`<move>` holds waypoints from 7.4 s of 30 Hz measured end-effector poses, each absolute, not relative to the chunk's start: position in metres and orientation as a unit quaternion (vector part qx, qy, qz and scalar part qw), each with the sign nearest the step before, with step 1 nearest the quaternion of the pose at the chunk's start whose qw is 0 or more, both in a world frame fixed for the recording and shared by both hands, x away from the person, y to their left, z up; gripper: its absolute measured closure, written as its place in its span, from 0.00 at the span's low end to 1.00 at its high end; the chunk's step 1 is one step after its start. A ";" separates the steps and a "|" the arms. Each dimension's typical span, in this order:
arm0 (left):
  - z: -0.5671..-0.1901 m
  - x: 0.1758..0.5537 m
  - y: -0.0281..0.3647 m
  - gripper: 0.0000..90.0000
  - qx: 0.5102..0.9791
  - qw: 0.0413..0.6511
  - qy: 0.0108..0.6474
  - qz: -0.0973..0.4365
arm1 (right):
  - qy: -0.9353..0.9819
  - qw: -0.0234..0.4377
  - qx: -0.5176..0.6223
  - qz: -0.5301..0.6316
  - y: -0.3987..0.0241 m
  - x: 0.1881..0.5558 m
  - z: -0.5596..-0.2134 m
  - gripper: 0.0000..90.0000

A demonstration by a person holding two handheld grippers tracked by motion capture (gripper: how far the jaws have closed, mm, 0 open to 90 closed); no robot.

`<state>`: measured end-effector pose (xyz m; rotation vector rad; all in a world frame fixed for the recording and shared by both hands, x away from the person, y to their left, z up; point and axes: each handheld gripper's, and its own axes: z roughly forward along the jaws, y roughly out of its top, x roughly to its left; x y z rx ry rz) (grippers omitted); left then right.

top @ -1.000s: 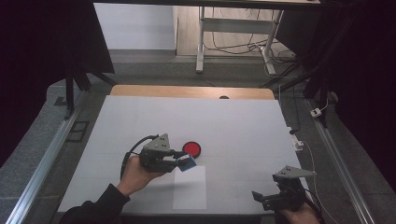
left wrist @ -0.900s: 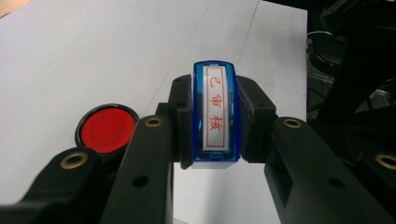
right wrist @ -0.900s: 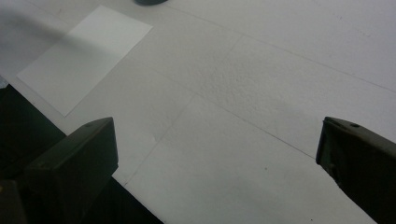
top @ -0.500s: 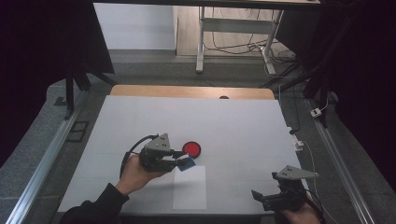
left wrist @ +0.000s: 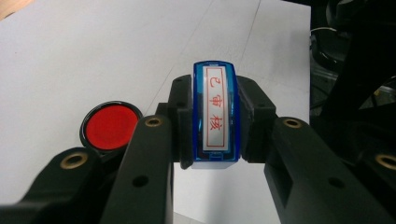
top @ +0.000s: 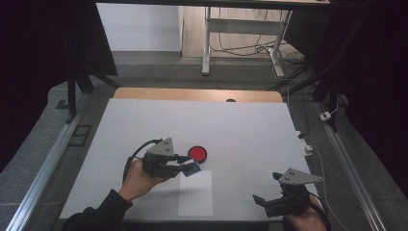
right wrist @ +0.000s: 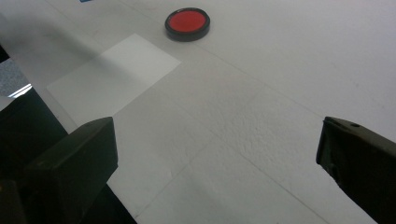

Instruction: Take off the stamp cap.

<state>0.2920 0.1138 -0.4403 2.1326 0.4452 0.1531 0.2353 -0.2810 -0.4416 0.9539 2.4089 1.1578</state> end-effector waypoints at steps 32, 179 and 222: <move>-0.443 0.293 0.120 0.78 0.868 0.463 0.172 0.044 | 0.856 0.094 0.248 0.443 -0.219 0.259 -0.439 0.00; -0.434 0.299 0.133 0.78 0.846 0.516 0.129 0.034 | 0.891 -0.016 0.108 0.441 -0.138 0.314 -0.460 0.76; -0.437 0.302 0.133 0.78 0.852 0.495 0.164 0.044 | 0.852 0.113 0.240 0.451 -0.232 0.273 -0.443 0.76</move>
